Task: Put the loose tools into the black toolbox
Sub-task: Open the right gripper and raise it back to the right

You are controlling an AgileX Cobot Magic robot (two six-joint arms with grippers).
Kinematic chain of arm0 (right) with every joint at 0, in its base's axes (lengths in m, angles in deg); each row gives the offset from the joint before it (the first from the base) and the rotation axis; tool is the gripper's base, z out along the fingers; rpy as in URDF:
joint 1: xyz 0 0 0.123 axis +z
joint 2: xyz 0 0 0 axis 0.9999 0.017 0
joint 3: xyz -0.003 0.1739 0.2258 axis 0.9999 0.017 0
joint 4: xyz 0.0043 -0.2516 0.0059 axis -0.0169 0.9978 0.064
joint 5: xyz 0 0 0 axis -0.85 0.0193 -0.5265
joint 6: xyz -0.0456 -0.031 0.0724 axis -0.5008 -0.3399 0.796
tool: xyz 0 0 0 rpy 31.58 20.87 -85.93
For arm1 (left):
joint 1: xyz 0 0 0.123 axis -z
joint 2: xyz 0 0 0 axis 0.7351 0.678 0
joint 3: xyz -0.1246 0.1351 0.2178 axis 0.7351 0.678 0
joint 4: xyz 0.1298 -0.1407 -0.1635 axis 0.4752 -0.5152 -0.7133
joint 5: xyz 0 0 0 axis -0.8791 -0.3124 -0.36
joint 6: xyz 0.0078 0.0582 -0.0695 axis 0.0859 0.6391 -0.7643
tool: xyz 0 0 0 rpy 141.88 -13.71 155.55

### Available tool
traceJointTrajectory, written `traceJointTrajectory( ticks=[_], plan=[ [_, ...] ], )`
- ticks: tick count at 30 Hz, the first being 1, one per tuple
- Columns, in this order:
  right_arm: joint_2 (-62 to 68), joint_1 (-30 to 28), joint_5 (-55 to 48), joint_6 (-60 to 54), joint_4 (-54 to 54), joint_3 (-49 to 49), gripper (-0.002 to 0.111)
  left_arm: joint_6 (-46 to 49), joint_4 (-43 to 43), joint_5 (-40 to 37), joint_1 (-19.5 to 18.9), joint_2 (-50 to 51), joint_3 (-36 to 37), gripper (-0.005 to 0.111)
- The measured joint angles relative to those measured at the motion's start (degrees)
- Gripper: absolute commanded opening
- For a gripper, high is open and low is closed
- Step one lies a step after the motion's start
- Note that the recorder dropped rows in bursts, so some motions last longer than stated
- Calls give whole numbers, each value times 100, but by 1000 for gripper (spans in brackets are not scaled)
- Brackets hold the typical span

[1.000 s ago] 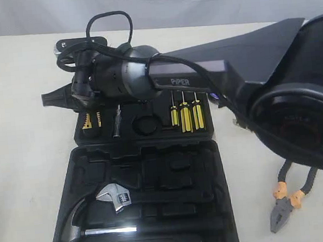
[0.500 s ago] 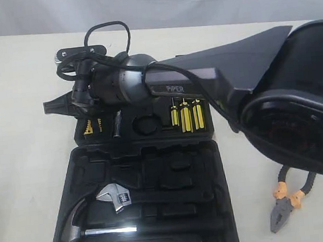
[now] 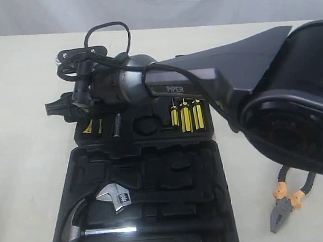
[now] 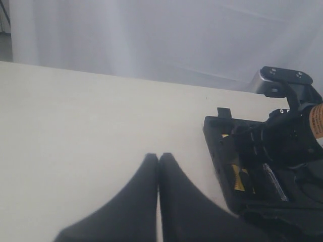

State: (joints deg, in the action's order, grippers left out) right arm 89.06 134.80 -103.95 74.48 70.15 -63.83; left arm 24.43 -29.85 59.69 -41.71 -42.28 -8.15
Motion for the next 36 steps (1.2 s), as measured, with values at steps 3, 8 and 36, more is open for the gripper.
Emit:
traceJointTrajectory(
  ticks=[3, 8, 36],
  plan=[
    [0, 0, -5, 0, 0, 0, 69, 0, 0, 0, 0, 0, 0, 0],
    [-123, 0, -5, 0, 0, 0, 40, 0, 0, 0, 0, 0, 0, 0],
    [-3526, -160, -2216, -4298, -1779, 1156, 0, 0, 0, 0, 0, 0, 0, 0]
  ],
)
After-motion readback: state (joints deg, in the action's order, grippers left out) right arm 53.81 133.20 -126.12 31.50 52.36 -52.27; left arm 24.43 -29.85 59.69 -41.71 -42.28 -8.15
